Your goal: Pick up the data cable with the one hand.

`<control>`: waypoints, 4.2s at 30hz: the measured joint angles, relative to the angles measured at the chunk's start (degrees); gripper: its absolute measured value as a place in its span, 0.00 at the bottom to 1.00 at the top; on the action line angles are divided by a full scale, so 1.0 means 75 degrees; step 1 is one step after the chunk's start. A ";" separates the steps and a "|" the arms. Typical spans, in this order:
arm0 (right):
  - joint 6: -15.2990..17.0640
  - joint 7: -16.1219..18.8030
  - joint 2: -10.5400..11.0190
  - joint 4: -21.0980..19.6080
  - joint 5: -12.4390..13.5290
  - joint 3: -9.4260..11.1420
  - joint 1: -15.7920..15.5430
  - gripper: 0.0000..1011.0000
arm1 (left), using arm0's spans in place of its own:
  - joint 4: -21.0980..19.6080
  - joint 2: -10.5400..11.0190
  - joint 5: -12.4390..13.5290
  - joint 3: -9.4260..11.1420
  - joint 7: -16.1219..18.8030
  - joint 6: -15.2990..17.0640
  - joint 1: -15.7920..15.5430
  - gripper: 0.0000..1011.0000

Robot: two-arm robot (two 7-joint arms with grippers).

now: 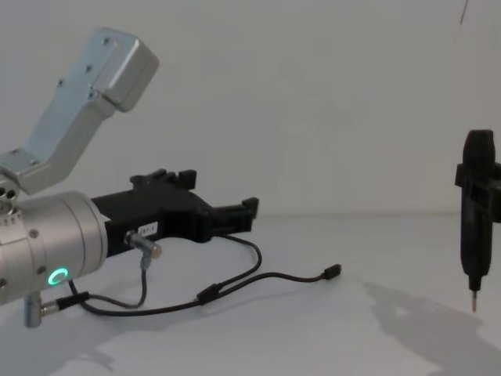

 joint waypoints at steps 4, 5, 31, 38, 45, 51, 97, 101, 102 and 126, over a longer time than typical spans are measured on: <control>0.0000 0.0000 0.0000 0.0000 0.0000 0.0000 0.0000 0.28 | 0.0135 0.0039 -0.0163 0.0064 -0.0436 0.0038 -0.0098 0.99; 0.0000 0.0000 0.0000 0.0000 0.0000 0.0000 0.0000 0.28 | 0.0162 0.0046 -0.0193 0.0076 -0.0521 0.0047 -0.0118 0.99; 0.0000 0.0000 0.0000 0.0000 0.0000 0.0000 0.0000 0.28 | 0.2459 -0.0059 -0.1151 0.0957 -0.4081 0.0459 -0.1685 0.99; 0.0000 0.0000 0.0000 0.0000 0.0000 0.0000 0.0000 0.28 | 0.3121 -0.0186 -0.1189 0.1139 -0.4531 0.0397 -0.2085 0.99; 0.0000 0.0000 0.0000 0.0000 0.0000 0.0000 0.0000 0.28 | 0.3684 -0.0327 -0.1221 0.1250 -0.4817 0.0181 -0.2433 0.99; 0.0000 0.0000 0.0000 0.0000 0.0000 0.0000 0.0000 0.28 | 0.3952 -0.0406 -0.1253 0.1293 -0.4959 0.0036 -0.2624 0.99; 0.0000 0.0000 0.0000 0.0000 0.0000 0.0000 0.0000 0.28 | 0.4442 -0.0670 -0.1304 0.1289 -0.4481 -0.0325 -0.2890 0.99; 0.0000 0.0000 0.0000 0.0000 0.0000 0.0000 0.0000 0.28 | 0.4443 -0.0683 -0.1301 0.1309 -0.4487 -0.0179 -0.2886 0.99; 0.0000 0.0000 0.0000 0.0000 0.0000 0.0000 0.0000 0.28 | 0.4446 -0.0686 -0.1301 0.1317 -0.4492 -0.0141 -0.2886 0.99; 0.0000 0.0000 0.0000 0.0000 0.0000 0.0000 0.0000 0.28 | 0.4463 -0.0747 -0.1319 0.1501 -0.4489 0.0339 -0.2918 0.39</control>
